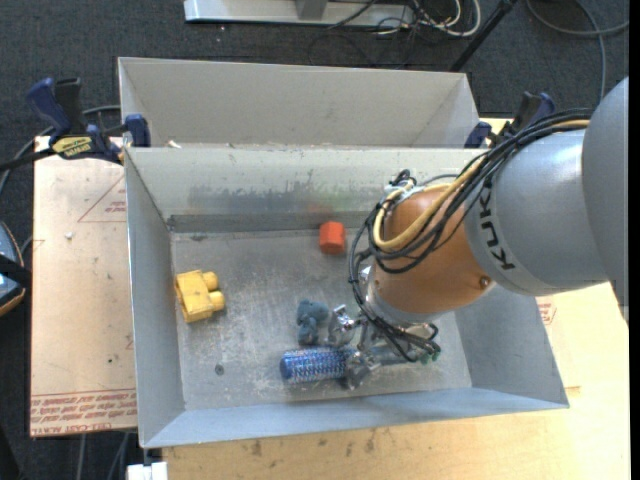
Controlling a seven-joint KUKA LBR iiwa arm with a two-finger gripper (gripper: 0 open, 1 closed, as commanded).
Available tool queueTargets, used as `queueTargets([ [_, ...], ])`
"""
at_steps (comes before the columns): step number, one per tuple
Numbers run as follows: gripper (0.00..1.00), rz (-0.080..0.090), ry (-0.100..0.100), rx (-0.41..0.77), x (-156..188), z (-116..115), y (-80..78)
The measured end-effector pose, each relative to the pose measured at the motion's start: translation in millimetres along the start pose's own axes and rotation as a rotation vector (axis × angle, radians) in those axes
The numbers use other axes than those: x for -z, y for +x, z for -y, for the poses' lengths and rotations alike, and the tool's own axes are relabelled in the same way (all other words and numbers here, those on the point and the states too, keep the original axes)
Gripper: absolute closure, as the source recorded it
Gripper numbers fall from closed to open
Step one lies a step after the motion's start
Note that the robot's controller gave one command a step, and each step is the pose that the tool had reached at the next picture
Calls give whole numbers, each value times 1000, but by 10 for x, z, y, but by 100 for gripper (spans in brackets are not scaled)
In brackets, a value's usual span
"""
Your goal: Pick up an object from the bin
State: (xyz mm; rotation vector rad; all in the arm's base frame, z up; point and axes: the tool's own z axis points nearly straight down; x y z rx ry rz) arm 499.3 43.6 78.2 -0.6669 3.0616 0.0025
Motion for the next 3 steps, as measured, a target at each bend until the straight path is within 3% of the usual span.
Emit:
queueTargets([
  [1,100,-1,1,-2,622,-3,-20],
  [3,100,-5,0,-5,1208,-7,-48],
])
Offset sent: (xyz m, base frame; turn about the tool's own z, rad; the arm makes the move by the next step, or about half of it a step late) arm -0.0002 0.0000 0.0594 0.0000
